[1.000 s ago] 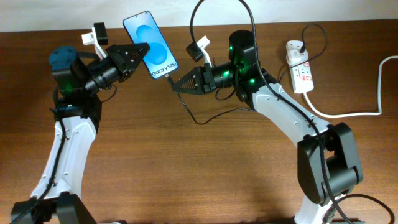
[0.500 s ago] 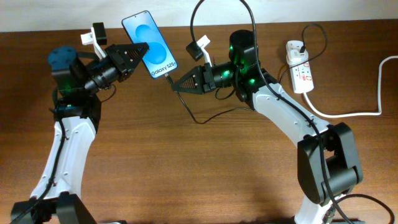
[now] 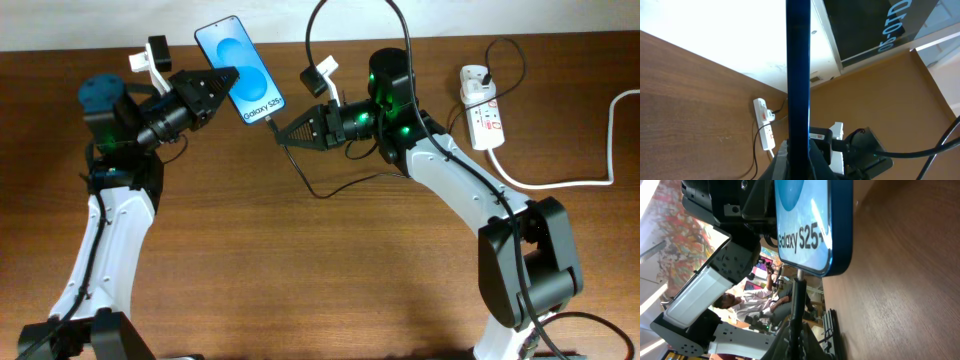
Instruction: Plug charger to phone and switch on socket
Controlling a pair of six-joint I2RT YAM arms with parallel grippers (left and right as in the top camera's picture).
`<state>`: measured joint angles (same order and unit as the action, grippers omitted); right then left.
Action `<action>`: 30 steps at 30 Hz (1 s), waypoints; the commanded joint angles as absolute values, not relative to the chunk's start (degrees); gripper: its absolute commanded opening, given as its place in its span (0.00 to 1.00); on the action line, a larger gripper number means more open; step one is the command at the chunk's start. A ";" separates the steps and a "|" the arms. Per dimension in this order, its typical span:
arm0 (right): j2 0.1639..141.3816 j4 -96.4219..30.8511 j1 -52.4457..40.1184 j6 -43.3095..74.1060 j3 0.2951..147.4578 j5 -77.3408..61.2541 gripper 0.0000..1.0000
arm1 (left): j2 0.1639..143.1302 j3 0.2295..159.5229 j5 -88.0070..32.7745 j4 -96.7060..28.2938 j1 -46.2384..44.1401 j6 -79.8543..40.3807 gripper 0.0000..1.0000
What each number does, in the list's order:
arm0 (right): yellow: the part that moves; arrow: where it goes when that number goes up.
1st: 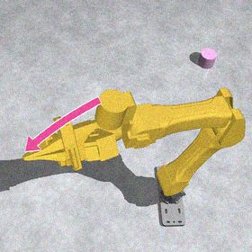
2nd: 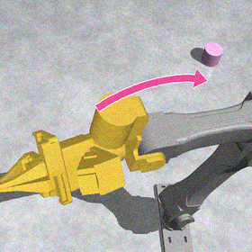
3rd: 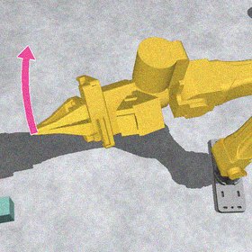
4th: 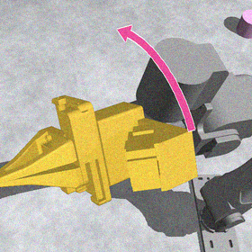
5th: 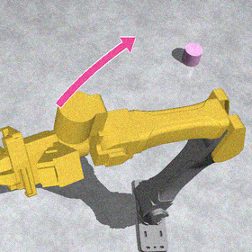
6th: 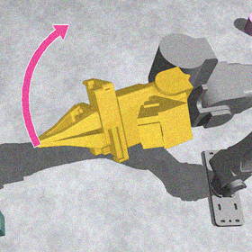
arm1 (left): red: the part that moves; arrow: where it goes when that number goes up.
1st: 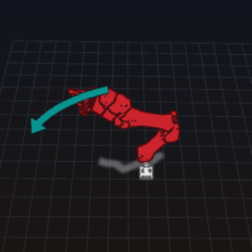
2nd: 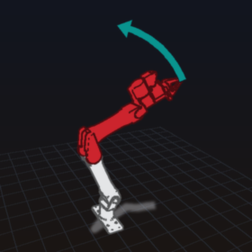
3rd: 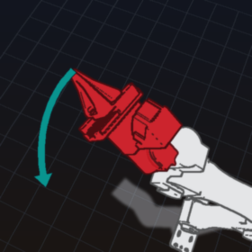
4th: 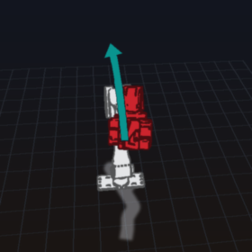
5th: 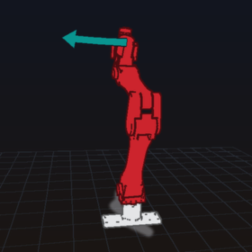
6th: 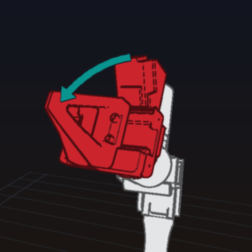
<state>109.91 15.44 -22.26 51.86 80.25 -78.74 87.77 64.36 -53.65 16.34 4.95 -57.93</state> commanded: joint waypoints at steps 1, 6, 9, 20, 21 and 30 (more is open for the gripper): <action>110.10 16.23 -22.85 51.48 80.27 -72.69 0.04 | 87.59 64.53 -58.76 16.40 2.98 -57.82 0.00; 110.10 18.11 -22.09 51.51 80.27 -72.34 0.04 | 87.59 64.53 -60.36 15.94 2.98 -57.82 0.00; 110.10 18.11 -22.00 51.48 80.27 -71.46 0.04 | 87.59 64.53 -61.47 15.79 2.98 -57.80 0.00; 110.10 22.94 -22.00 51.51 80.27 -70.81 0.04 | 87.59 64.53 -65.82 15.81 2.98 -56.95 0.00; 110.10 22.94 -22.00 51.51 80.27 -70.63 0.04 | 87.59 64.53 -66.08 15.81 2.98 -56.95 0.00; 110.10 21.47 -21.61 48.84 80.27 -69.60 0.04 | 87.59 64.53 -70.43 15.81 2.98 -55.66 0.00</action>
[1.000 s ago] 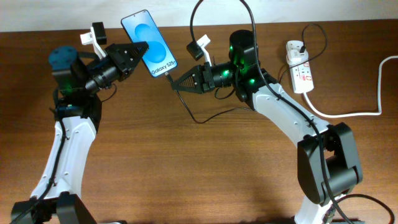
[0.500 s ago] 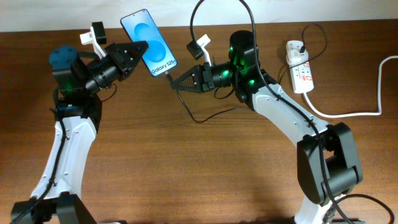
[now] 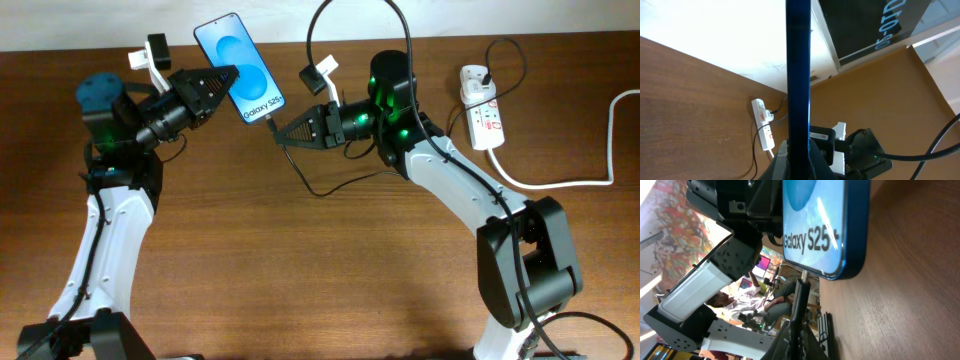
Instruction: Plug charger to phone and switch on socket
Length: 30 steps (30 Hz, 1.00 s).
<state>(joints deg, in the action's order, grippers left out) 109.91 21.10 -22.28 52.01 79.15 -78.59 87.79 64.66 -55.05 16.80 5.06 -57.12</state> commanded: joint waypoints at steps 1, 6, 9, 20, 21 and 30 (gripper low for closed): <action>110.10 20.49 -21.63 48.23 80.27 -69.28 0.04 | 87.59 64.53 -70.83 15.81 2.98 -55.66 0.00; 110.10 16.49 -21.63 45.43 80.25 -66.78 0.04 | 87.59 64.53 -71.88 15.79 2.98 -55.68 0.00; 110.10 18.94 -21.63 45.23 80.27 -66.78 0.04 | 87.59 64.53 -72.34 15.79 2.96 -55.68 0.00; 110.10 26.65 -21.63 48.18 80.27 -67.00 0.04 | 87.59 64.53 -75.70 15.66 1.39 -52.99 0.00; 110.10 27.03 -21.63 49.06 80.27 -67.00 0.04 | 87.59 64.53 -75.66 15.31 0.99 -52.58 0.00; 110.10 34.11 -21.63 53.04 80.27 -67.05 0.04 | 87.59 64.53 -74.98 -0.73 -1.02 -39.72 0.00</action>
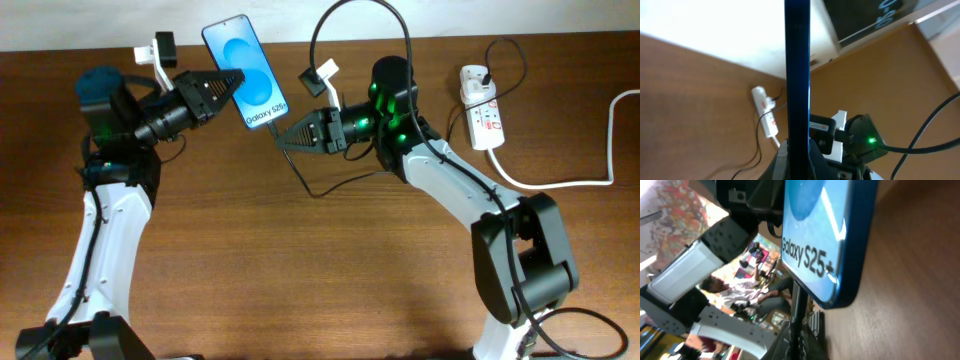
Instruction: Plug charger to phone and switch on socket
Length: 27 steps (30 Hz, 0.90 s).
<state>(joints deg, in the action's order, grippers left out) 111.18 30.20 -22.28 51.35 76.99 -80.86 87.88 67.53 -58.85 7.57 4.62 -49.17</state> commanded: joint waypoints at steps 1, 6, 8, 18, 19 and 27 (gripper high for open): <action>110.10 34.37 -21.63 53.04 80.27 -66.98 0.04 | 87.59 64.53 -74.48 -3.22 -1.19 -38.35 0.00; 110.10 34.33 -21.91 53.93 80.27 -65.25 0.04 | 87.59 64.53 -72.90 -4.84 -3.05 -37.65 0.00; 110.10 34.35 -22.11 55.53 80.27 -63.90 0.04 | 87.59 64.53 -70.96 -4.84 -4.03 -37.67 0.00; 110.10 38.72 -21.98 59.72 80.27 -60.34 0.04 | 87.59 64.53 -63.37 -5.72 -8.64 -37.67 0.00; 110.10 40.49 -21.85 60.80 80.27 -60.31 0.04 | 87.59 64.53 -63.11 -6.11 -8.84 -37.67 0.00; 110.10 37.69 -18.26 61.41 80.27 -60.40 0.04 | 87.59 64.53 -64.45 -6.55 -8.95 -37.69 0.00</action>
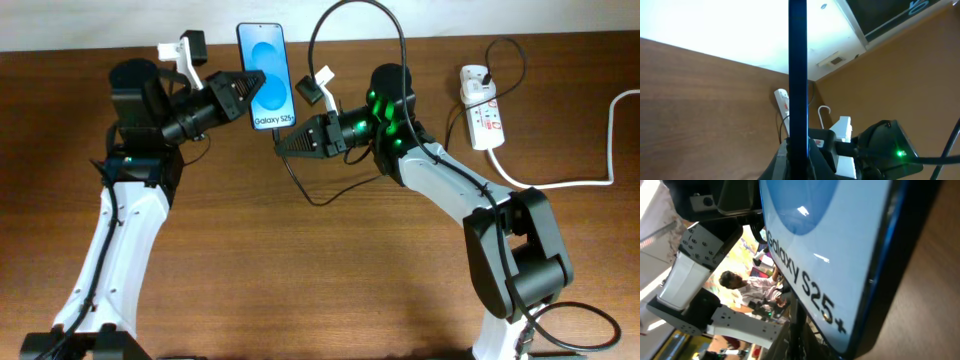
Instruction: Plug charger to phone and switch on socket
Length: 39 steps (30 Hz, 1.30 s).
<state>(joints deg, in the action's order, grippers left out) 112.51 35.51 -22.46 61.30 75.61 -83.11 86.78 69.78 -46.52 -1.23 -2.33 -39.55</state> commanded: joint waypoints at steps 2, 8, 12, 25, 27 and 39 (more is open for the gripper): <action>110.10 37.74 -17.85 62.04 80.27 -60.64 0.04 | 87.59 64.53 -64.42 -6.55 -8.95 -37.69 0.00; 110.10 34.59 -17.50 61.78 80.27 -65.39 0.18 | 87.59 64.53 -60.64 -4.84 -8.84 -38.59 0.00; 110.10 33.17 -17.50 61.78 80.27 -66.28 0.29 | 87.59 64.53 -60.10 0.73 -7.42 -41.58 0.00; 110.10 17.61 -17.50 47.86 80.27 -68.40 0.45 | 87.59 64.53 -58.46 3.25 -2.48 -46.87 0.00; 110.10 15.77 -17.41 45.84 80.27 -68.38 0.56 | 87.59 64.53 -58.43 3.46 -1.58 -46.89 0.00; 110.10 12.32 -15.51 45.19 80.27 -76.07 0.83 | 87.59 64.53 -53.78 3.40 4.95 -48.86 0.00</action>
